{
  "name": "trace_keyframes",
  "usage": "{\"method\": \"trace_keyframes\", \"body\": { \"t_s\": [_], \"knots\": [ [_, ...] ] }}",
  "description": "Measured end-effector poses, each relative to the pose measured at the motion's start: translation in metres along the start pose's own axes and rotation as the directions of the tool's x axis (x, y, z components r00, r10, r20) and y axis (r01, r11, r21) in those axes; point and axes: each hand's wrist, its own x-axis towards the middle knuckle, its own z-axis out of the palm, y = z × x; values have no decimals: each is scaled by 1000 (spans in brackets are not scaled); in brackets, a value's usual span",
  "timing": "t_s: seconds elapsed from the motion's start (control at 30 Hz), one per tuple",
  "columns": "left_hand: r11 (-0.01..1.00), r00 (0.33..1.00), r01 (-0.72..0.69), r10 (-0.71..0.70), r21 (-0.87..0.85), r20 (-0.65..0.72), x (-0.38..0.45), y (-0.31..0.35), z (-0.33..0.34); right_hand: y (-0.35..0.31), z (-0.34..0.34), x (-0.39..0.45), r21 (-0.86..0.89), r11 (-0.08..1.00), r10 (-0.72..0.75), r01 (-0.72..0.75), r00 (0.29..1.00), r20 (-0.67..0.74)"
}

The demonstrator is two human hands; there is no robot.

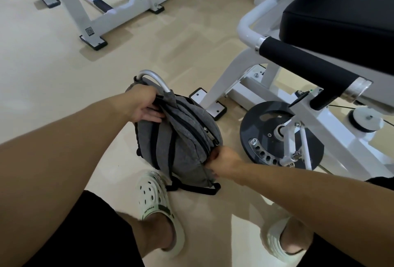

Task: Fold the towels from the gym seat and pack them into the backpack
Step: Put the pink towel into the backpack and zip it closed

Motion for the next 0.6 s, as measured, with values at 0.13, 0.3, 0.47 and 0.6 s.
{"method": "trace_keyframes", "body": {
  "t_s": [0.13, 0.3, 0.47, 0.6],
  "knots": [
    [1000, 1000, 0, 0, -19, 15, 1, -1, 0, -4, 1, 1, 319, 939, 130, -132, 991, 27],
    [1000, 998, -6, 7, -26, 58, -1, -2, 3, -3, -3, -1, 276, 941, 182, -194, 981, 70],
    [1000, 997, 1, 1, -22, 80, 0, -1, 5, 3, -15, -12, 290, 939, 114, -182, 965, 236],
    [1000, 998, -9, 9, -5, 69, -3, 0, 11, 6, -27, -23, 293, 943, 85, -155, 967, 238]
  ]
}}
